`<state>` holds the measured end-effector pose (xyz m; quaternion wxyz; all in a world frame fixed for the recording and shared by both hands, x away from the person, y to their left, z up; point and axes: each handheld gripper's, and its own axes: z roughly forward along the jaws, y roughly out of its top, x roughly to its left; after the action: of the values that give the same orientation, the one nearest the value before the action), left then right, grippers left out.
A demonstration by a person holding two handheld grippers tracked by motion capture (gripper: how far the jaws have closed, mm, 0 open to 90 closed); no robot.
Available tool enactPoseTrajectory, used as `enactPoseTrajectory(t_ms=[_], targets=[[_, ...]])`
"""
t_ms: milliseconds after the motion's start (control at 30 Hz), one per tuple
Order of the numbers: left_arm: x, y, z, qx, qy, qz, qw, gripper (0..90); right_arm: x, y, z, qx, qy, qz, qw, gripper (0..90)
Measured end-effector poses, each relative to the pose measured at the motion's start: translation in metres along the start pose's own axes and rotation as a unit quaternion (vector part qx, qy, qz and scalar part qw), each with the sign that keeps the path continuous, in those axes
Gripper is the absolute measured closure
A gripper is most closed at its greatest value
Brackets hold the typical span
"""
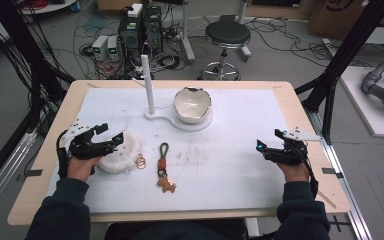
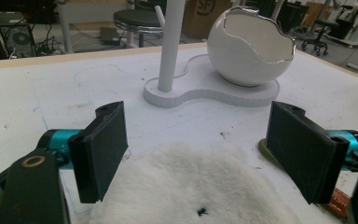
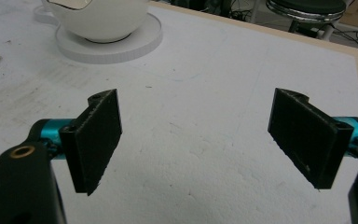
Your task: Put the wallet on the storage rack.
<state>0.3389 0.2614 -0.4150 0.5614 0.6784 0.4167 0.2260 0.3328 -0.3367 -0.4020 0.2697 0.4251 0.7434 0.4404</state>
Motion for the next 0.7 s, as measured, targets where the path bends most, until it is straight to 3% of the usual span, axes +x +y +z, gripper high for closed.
enactPoseTrajectory(t_ms=[200,367,400,500,700], targets=[[0.001,0.000,0.000,0.002,0.001,-0.002,1.0000,20.6,-0.001,0.000,0.000,-0.001,0.000,0.001,1.0000,17.5],[0.003,-0.002,0.001,0.013,0.014,-0.004,0.9998,20.8,-0.002,-0.001,0.002,-0.001,0.003,0.001,1.0000,17.5],[0.004,-0.003,0.002,0.032,0.025,-0.006,0.9992,21.9,-0.003,-0.001,0.002,0.001,0.004,0.003,1.0000,17.5],[0.004,-0.005,0.003,0.053,0.035,-0.005,0.9980,25.2,-0.004,-0.002,0.001,0.000,0.004,0.006,1.0000,17.5],[0.008,-0.011,0.006,0.098,0.060,-0.008,0.9933,25.2,-0.001,-0.001,0.003,0.002,0.007,-0.002,1.0000,17.5]])
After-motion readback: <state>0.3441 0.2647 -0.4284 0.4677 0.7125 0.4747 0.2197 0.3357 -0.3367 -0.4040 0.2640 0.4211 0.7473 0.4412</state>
